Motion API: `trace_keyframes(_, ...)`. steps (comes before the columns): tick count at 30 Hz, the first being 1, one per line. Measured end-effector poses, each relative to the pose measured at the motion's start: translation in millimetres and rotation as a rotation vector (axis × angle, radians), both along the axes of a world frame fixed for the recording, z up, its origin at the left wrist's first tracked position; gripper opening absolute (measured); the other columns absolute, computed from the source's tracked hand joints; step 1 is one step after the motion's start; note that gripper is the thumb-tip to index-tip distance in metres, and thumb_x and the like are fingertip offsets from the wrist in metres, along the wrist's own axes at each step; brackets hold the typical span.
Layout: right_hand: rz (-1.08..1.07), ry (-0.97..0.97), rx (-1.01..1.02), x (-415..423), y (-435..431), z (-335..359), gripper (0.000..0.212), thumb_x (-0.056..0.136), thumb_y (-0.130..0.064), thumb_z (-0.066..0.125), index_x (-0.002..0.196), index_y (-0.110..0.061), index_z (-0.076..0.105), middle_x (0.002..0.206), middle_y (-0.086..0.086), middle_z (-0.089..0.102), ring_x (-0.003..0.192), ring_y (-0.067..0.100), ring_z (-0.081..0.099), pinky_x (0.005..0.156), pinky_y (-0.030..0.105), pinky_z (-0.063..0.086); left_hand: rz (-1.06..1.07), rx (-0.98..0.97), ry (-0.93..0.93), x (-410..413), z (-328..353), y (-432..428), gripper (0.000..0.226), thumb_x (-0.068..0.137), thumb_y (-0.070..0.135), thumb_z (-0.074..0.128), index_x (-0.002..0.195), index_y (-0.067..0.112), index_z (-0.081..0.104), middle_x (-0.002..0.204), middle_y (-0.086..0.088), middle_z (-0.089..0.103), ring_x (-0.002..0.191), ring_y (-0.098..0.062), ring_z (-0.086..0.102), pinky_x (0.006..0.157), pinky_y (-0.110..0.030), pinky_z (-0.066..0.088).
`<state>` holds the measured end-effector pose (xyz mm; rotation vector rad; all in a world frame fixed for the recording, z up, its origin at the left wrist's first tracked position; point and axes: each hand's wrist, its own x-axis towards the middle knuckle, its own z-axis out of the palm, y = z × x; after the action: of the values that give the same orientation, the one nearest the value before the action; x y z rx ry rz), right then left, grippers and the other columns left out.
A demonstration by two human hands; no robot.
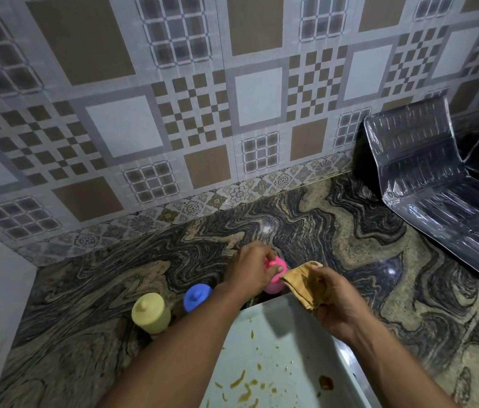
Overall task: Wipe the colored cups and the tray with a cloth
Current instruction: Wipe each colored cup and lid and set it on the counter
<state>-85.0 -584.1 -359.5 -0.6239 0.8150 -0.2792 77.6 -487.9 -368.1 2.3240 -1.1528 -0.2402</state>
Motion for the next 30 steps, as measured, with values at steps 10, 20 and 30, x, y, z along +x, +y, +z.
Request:
trace_keyframes(10,0.003,-0.002,0.015,2.3,2.3,-5.9,0.012,0.089,-0.016,0.065,0.096,-0.006,0.066,0.084,0.014,0.071,0.065,0.025,0.069,0.059,0.034,0.059,0.022,0.088,0.062,-0.5,7.7,-4.1,0.02,0.086,0.035,0.078,0.092,0.019,0.07,0.102,-0.005,0.07,0.093,-0.024,0.065,0.081,-0.04,0.056)
trace_keyframes(20,0.151,-0.095,-0.023,-15.9,2.2,2.8,0.044,0.072,0.003,0.064,0.115,0.002,0.061,0.1,0.025,0.065,0.078,0.029,0.064,0.068,0.035,0.054,-0.004,0.234,0.169,6.2,27.8,-9.2,0.012,0.087,0.028,0.076,0.087,0.017,0.071,0.095,-0.003,0.071,0.089,-0.02,0.065,0.076,-0.033,0.051)
trace_keyframes(30,0.156,0.068,-0.052,-28.1,13.0,3.0,0.024,0.093,-0.01,0.06,0.115,-0.006,0.066,0.088,0.013,0.076,0.07,0.024,0.073,0.061,0.036,0.061,0.025,0.023,0.05,-0.7,39.8,20.8,0.016,0.089,0.029,0.073,0.101,0.018,0.075,0.092,0.002,0.071,0.081,-0.015,0.062,0.072,-0.027,0.048)
